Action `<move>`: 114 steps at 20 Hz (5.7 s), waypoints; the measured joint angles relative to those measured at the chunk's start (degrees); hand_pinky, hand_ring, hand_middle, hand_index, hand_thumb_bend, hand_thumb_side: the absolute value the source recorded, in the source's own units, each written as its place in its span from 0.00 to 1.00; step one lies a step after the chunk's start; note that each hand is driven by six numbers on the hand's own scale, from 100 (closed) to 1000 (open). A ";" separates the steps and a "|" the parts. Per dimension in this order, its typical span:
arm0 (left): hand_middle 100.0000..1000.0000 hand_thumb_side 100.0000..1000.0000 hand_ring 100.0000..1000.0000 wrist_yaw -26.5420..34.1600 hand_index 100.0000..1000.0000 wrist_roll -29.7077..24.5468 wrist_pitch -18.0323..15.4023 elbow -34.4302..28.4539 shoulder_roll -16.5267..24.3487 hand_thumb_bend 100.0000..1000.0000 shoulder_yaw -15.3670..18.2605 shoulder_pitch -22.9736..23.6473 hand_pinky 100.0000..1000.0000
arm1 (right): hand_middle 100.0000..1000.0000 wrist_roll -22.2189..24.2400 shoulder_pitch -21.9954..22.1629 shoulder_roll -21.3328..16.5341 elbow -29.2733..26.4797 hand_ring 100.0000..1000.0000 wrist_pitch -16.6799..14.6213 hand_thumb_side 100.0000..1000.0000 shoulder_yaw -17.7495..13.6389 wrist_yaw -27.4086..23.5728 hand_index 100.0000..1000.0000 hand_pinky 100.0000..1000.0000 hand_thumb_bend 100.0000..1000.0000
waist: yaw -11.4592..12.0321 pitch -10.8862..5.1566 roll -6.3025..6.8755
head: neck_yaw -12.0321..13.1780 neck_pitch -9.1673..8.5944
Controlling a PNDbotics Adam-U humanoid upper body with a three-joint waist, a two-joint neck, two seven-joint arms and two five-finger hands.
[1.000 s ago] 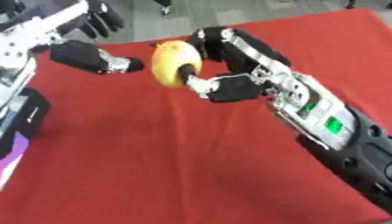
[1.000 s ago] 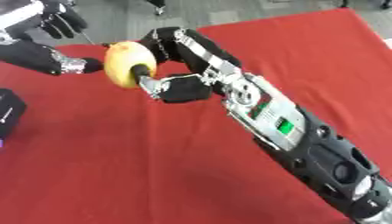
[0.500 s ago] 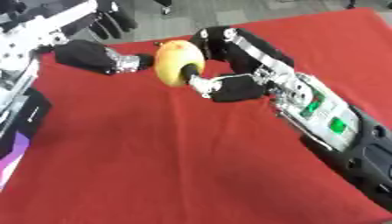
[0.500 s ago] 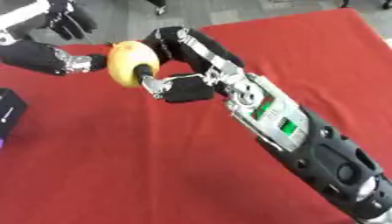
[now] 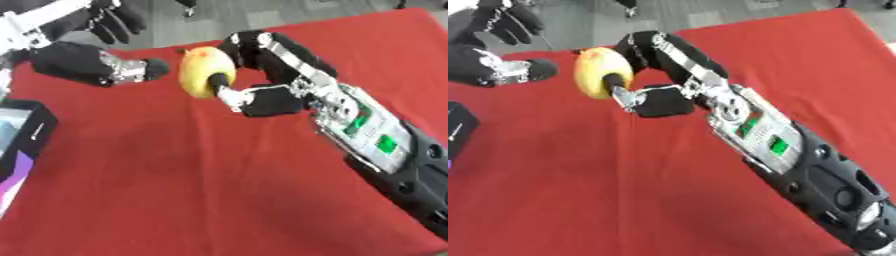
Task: Pick up the objects with one hand, pass them to the other hand, and then place them into the box on the other side of the table.
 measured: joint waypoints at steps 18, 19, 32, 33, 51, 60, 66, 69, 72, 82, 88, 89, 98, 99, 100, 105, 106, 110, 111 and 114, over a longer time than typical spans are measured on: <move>0.65 0.50 0.67 2.39 0.71 0.07 1.91 -0.98 -2.37 0.53 0.21 -0.58 0.73 | 0.36 -0.22 -0.07 -0.01 -1.10 0.56 0.30 0.00 0.00 -0.22 0.54 0.66 0.00 | -0.12 0.38 0.00 | -0.43 -0.04; 0.65 0.51 0.67 2.42 0.71 0.05 2.05 -0.88 -2.41 0.53 0.21 -0.59 0.73 | 0.36 -0.22 -0.08 -0.01 -1.25 0.56 0.34 0.00 -0.01 -0.27 0.54 0.66 0.00 | -0.12 0.41 0.00 | -0.44 -0.04; 0.67 0.58 0.68 3.60 0.72 -2.12 3.32 1.14 -3.87 0.45 -0.67 -1.35 0.73 | 0.37 0.16 -0.57 -0.05 -1.36 0.56 1.67 0.03 -0.02 0.36 0.55 0.66 0.00 | 0.13 0.50 0.34 | -0.81 -0.04; 0.67 0.58 0.68 3.92 0.72 -2.49 3.22 1.14 -3.87 0.44 -0.67 -1.35 0.73 | 0.37 0.31 -0.58 -0.05 -1.29 0.56 1.79 0.03 -0.03 0.49 0.55 0.66 0.00 | 0.15 0.58 0.34 | -0.86 -0.04; 0.67 0.66 0.69 8.84 0.75 -10.16 0.76 3.19 -4.01 0.36 -0.14 -1.65 0.73 | 0.37 1.26 -1.28 -0.51 -0.74 0.56 3.04 0.05 -0.60 0.27 0.54 0.66 0.00 | 0.57 0.99 0.34 | -1.01 -0.08; 0.66 0.59 0.69 7.31 0.74 -12.58 -0.19 5.39 -5.16 0.36 -0.13 -1.91 0.73 | 0.37 3.48 -1.57 -0.58 -0.93 0.57 3.00 0.10 -1.08 0.59 0.55 0.65 0.00 | 0.57 1.16 0.34 | -1.24 -0.09; 0.65 0.60 0.69 8.38 0.73 -11.94 -0.99 5.73 -5.86 0.38 -0.04 -2.01 0.73 | 0.37 4.25 -1.58 -0.56 0.28 0.56 3.37 0.10 -1.08 0.77 0.55 0.65 0.00 | 0.57 1.16 0.34 | -1.48 -0.15; 0.65 0.61 0.68 9.79 0.73 -11.34 -1.55 5.74 -5.89 0.33 0.21 -2.01 0.73 | 0.37 4.34 -1.58 -0.56 0.40 0.56 3.45 0.10 -1.08 0.77 0.55 0.65 0.00 | 0.60 1.16 0.41 | -1.59 -0.52; 0.64 0.59 0.68 11.39 0.72 -10.63 -1.95 5.75 -6.23 0.31 0.25 -2.01 0.72 | 0.37 4.36 -1.60 -0.56 0.41 0.56 3.46 0.10 -1.08 0.77 0.55 0.65 0.00 | 0.62 1.31 0.46 | -1.76 -0.53; 0.65 0.62 0.68 14.52 0.73 -10.33 -1.89 6.45 -6.39 0.35 0.27 -2.00 0.73 | 0.37 4.26 -2.01 -0.56 0.72 0.56 3.42 0.10 -1.12 0.95 0.55 0.65 0.00 | 0.64 1.51 0.74 | -2.20 -0.55; 0.66 0.62 0.70 13.63 0.74 -12.27 -1.40 7.53 -7.02 0.35 0.23 -2.24 0.74 | 0.37 3.92 -1.97 -0.57 0.71 0.56 3.37 0.10 -1.32 0.95 0.55 0.65 0.00 | 0.65 1.51 0.74 | -2.22 -0.55; 0.66 0.62 0.70 13.63 0.74 -12.90 -1.39 7.85 -7.24 0.35 0.22 -2.39 0.74 | 0.37 3.92 -1.94 -0.57 0.71 0.56 3.37 0.10 -1.42 0.95 0.55 0.65 0.00 | 0.66 1.51 0.77 | -2.24 -0.55; 0.66 0.65 0.70 14.08 0.74 -18.03 -3.30 9.98 -7.89 0.21 0.25 -3.02 0.75 | 0.37 3.95 -1.53 -0.73 0.71 0.56 3.41 0.10 -1.46 0.95 0.55 0.65 0.00 | 0.69 1.63 0.90 | -2.39 -0.55; 0.67 0.68 0.70 14.22 0.74 -18.30 -3.53 10.05 -7.90 0.18 0.27 -3.02 0.76 | 0.37 3.98 -1.54 -0.81 0.71 0.56 3.44 0.10 -1.46 0.95 0.55 0.65 0.00 | 0.69 1.63 0.90 | -2.40 -0.55; 0.67 0.70 0.71 14.42 0.74 -18.55 -3.78 10.17 -7.91 0.16 0.30 -3.02 0.76 | 0.37 4.04 -1.56 -0.92 0.71 0.56 3.49 0.10 -1.46 0.95 0.55 0.64 0.00 | 0.69 1.63 0.90 | -2.41 -0.55; 0.68 0.80 0.72 16.85 0.75 -20.22 -5.59 10.87 -8.21 0.29 0.99 -2.67 0.78 | 0.37 4.18 -1.62 -1.10 0.71 0.56 3.62 0.09 -1.45 0.95 0.55 0.64 0.00 | 0.72 1.66 0.90 | -2.44 -0.55; 0.68 0.81 0.72 17.56 0.75 -20.61 -6.08 11.08 -8.30 0.30 1.13 -2.51 0.78 | 0.37 4.19 -1.63 -1.18 0.71 0.56 3.62 0.09 -1.45 0.95 0.55 0.64 0.00 | 0.75 1.66 0.90 | -2.45 -0.55; 0.68 0.83 0.72 19.14 0.75 -21.54 -7.64 11.76 -8.32 0.32 1.46 -2.47 0.78 | 0.36 4.21 -1.63 -1.50 0.69 0.56 3.60 0.09 -1.44 0.97 0.55 0.64 0.00 | 0.77 1.75 0.90 | -2.47 -0.55; 0.68 0.82 0.72 19.33 0.75 -21.64 -7.84 11.82 -8.32 0.32 1.50 -2.47 0.78 | 0.36 4.21 -1.63 -1.50 0.68 0.56 3.60 0.09 -1.44 0.98 0.55 0.64 0.00 | 0.77 1.79 0.90 | -2.47 -0.55; 0.68 0.83 0.72 19.54 0.75 -21.85 -8.12 12.10 -8.34 0.34 1.63 -2.47 0.78 | 0.36 4.21 -1.63 -1.51 0.66 0.55 3.60 0.10 -1.44 0.98 0.54 0.64 0.00 | 0.77 1.83 0.90 | -2.47 -0.55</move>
